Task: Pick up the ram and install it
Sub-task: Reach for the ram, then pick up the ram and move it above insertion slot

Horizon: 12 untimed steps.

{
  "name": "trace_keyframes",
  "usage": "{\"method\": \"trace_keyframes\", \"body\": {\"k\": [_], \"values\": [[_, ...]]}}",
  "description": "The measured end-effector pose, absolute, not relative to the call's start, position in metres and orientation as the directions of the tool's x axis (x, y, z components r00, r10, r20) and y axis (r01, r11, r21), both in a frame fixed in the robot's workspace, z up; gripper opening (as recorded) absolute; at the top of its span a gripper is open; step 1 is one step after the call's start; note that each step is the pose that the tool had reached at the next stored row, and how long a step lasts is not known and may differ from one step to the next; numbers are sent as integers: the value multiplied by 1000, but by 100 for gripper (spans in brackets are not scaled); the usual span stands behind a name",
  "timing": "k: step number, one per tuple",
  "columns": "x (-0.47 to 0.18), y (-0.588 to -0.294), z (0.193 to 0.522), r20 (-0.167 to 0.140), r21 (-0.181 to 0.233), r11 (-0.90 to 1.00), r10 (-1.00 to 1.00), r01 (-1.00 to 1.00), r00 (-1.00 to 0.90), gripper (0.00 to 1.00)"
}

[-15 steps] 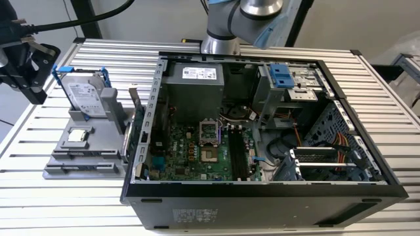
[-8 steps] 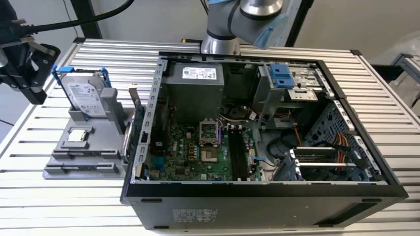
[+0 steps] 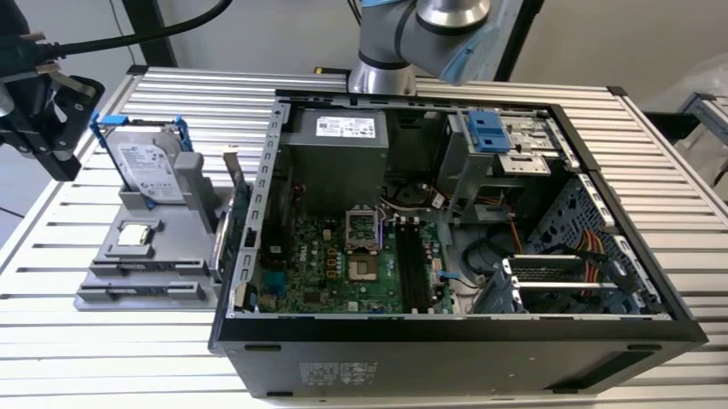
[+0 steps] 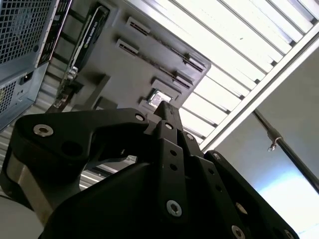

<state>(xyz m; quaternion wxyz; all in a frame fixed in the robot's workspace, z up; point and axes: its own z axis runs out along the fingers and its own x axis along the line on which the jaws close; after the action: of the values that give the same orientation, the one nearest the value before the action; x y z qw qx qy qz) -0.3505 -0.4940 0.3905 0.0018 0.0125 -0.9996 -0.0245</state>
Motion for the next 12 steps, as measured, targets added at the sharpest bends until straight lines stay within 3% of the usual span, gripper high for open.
{"method": "trace_keyframes", "body": {"k": [12], "values": [[-350,-494,390,3,49,991,-125,-124,-992,0]]}}
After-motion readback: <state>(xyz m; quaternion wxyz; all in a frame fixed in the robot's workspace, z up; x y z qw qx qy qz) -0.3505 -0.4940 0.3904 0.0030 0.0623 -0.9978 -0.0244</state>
